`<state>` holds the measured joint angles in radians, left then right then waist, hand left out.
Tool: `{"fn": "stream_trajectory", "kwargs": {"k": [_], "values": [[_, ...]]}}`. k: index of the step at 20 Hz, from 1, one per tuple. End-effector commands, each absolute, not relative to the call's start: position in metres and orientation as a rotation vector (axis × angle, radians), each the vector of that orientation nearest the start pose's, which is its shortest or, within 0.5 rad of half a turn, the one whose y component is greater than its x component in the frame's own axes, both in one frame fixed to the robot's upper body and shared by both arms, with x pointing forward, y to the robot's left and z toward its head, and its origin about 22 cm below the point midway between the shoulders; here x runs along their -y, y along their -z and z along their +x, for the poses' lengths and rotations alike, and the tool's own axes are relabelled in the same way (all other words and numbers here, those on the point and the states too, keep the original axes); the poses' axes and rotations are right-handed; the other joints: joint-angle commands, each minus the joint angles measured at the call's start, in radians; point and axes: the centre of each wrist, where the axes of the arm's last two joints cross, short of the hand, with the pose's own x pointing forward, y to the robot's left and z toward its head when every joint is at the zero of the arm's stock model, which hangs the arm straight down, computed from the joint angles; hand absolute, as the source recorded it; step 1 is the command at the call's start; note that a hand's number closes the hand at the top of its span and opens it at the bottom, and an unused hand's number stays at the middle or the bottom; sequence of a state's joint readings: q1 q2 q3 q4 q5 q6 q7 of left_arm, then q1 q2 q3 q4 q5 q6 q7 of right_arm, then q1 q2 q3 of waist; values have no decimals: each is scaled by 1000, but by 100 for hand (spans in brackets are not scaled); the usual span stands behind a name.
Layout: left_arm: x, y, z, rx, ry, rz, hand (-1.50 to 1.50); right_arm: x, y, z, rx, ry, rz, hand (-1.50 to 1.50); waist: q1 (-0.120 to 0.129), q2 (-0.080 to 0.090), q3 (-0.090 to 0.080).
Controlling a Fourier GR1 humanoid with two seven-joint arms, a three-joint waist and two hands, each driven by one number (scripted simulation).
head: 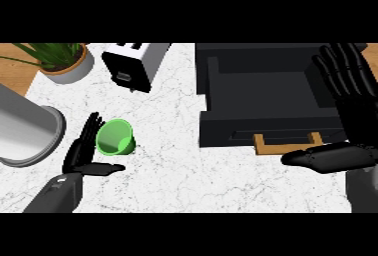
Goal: Pick up the cup, place it into the drawer and close the drawer
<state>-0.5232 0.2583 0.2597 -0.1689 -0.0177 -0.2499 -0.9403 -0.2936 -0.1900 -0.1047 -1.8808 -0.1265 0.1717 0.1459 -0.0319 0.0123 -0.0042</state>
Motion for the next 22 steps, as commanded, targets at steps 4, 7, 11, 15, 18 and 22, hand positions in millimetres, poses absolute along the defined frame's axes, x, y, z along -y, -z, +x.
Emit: {"fn": "stream_trajectory", "kwargs": {"k": [4,7,11,15,18,22], "values": [[-317,135,278,1707,6,-142,-150,257,-154,274,2002,-305,76,-150,-4,3,-1],[-305,148,266,1702,11,-144,-150,254,-157,277,2005,-285,76,-150,-2,3,-1],[-287,138,287,1695,-30,-265,-150,256,-147,276,2001,-276,73,-150,-11,8,-2],[-292,127,299,1744,-44,-384,150,262,-149,285,2003,-288,42,-150,-3,11,-2],[-286,126,300,1888,30,-161,150,260,-151,276,1987,-305,61,-150,-13,6,-1],[-279,121,308,1989,50,34,150,260,-148,280,1992,-284,52,-150,3,3,0]]}}
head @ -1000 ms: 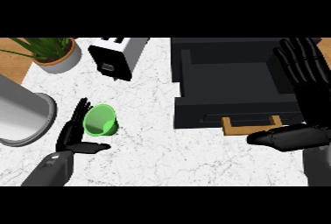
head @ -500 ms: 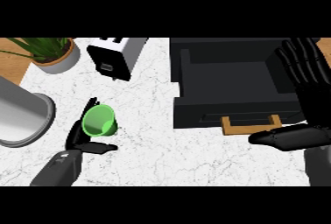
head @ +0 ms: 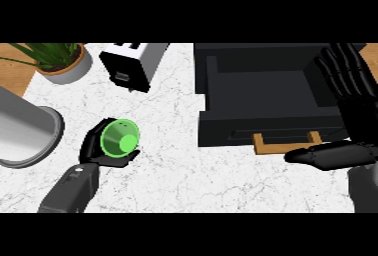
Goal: Pick up the cup, place it into the drawer and close the drawer
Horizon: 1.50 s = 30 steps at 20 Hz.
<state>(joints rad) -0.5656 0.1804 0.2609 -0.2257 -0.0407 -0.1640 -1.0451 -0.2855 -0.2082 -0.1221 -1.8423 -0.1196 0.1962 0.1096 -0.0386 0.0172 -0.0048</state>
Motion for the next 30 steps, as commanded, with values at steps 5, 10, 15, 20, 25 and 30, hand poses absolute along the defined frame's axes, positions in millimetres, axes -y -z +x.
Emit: {"fn": "stream_trajectory", "kwargs": {"k": [5,10,15,20,25,30], "values": [[-269,110,322,2057,-121,-173,150,270,-161,276,2007,-285,69,-150,6,-6,1],[-287,128,296,2083,-262,20,150,284,-160,269,2001,-270,53,-150,18,-10,2],[-265,82,345,2125,-124,-164,150,284,-152,277,1975,-267,18,-150,40,-19,5],[-223,27,386,2173,-41,-212,150,278,-139,263,1974,-267,-10,-150,45,-25,6],[-170,-16,398,2156,50,-288,150,279,-137,262,1979,-267,8,-150,49,-25,6],[-120,-102,422,2159,123,-277,150,278,-149,278,1969,-260,12,-150,39,-24,6]]}}
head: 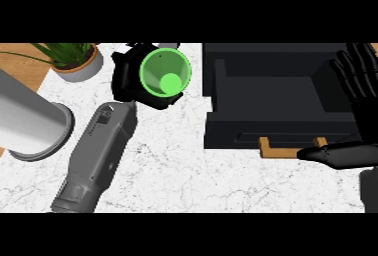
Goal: Pick up the cup, place it into the drawer and close the drawer
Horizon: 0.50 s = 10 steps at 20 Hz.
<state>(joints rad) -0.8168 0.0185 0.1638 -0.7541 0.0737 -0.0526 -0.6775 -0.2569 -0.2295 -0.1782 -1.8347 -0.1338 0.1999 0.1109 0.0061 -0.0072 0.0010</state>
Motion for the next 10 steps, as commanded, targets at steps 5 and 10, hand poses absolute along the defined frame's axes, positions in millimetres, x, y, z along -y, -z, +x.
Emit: {"fn": "stream_trajectory", "kwargs": {"k": [5,10], "values": [[-87,-138,422,2152,152,-245,150,279,-131,270,1995,-255,-15,-150,-21,6,0],[-43,-189,434,2068,152,-154,150,271,-139,280,1984,-270,39,-150,-54,12,0]]}}
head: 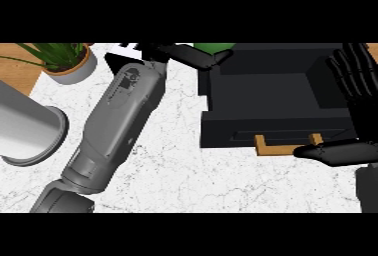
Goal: Pick up the cup, place it into the drawer and close the drawer
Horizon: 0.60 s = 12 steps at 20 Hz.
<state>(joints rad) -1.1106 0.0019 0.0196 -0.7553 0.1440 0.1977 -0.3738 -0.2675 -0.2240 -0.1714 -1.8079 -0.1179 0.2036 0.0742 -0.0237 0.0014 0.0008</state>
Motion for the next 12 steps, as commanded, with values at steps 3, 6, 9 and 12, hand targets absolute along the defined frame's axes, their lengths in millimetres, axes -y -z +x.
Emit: {"fn": "stream_trajectory", "kwargs": {"k": [3,6,9,12], "values": [[-38,-178,440,1979,208,-97,150,278,-144,276,2000,-272,31,-150,-33,7,0],[-34,-168,443,1934,229,-19,150,285,-137,281,2005,-284,30,-150,-57,16,1],[-28,-172,447,1884,262,47,150,268,-142,281,2020,-289,76,-150,-71,19,1],[-35,-147,446,1812,348,2,150,260,-161,287,2034,-307,76,-150,-97,27,1]]}}
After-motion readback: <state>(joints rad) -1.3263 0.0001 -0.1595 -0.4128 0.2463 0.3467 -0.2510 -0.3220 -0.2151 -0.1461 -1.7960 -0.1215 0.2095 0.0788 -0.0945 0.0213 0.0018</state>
